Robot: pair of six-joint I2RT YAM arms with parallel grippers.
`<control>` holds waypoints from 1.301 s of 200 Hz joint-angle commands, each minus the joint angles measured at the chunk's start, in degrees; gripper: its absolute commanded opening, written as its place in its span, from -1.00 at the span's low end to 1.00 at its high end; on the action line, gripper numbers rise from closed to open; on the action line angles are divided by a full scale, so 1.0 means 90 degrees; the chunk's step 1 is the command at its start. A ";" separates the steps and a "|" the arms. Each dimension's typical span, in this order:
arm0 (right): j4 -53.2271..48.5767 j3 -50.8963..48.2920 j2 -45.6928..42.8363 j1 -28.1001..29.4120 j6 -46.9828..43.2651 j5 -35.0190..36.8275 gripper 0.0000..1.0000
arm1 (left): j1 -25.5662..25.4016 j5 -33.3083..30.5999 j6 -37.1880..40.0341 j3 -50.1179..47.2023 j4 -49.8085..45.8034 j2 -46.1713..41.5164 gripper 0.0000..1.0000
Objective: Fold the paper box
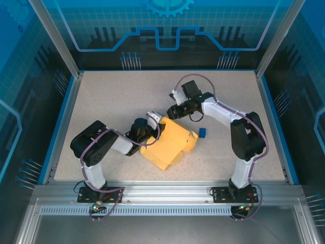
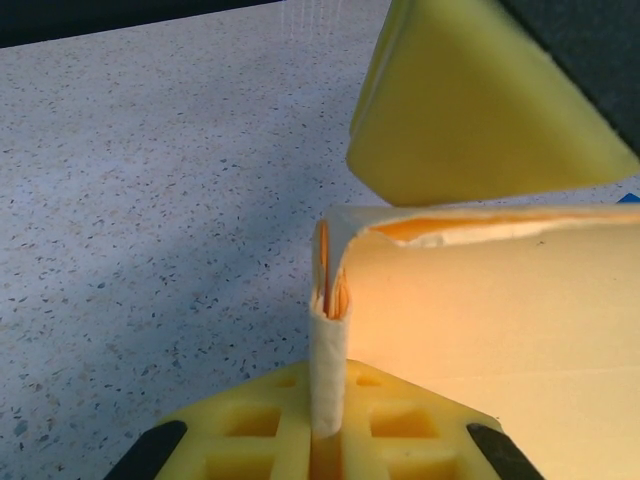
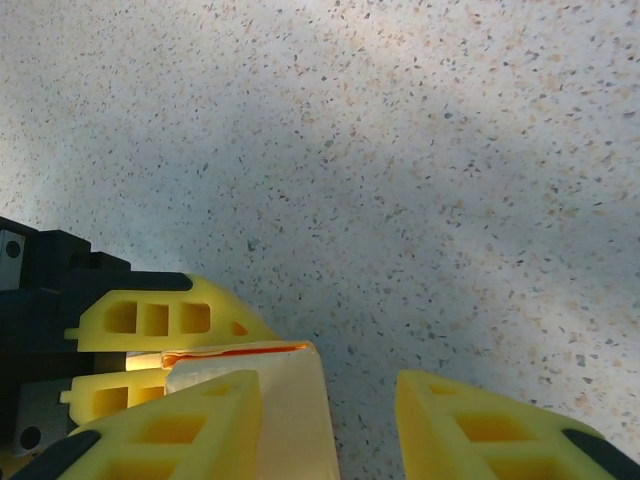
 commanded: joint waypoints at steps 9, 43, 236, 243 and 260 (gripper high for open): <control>-0.0096 0.0085 0.0234 0.0153 0.0133 -0.0059 -0.20 | -0.0071 -0.0032 0.0138 -0.0109 0.0187 0.0073 -0.73; -0.0022 -0.0025 0.0313 0.0234 0.0161 0.0019 -0.20 | -0.0086 -0.0018 0.0157 -0.0109 0.0203 0.0095 -0.72; -0.1283 -0.0378 -0.2896 0.0477 0.0431 0.2276 0.13 | -0.0107 -0.2004 -0.0720 0.0003 -0.1613 -0.1667 -0.99; -0.1292 -0.0445 -0.2993 0.0581 0.0482 0.2468 0.14 | -0.0108 -0.2070 -0.0773 0.0063 -0.1820 -0.1791 -0.99; -0.1296 -0.0505 -0.3093 0.0843 0.0556 0.2943 0.15 | -0.0121 -0.2192 -0.0854 0.0197 -0.2347 -0.2067 -0.98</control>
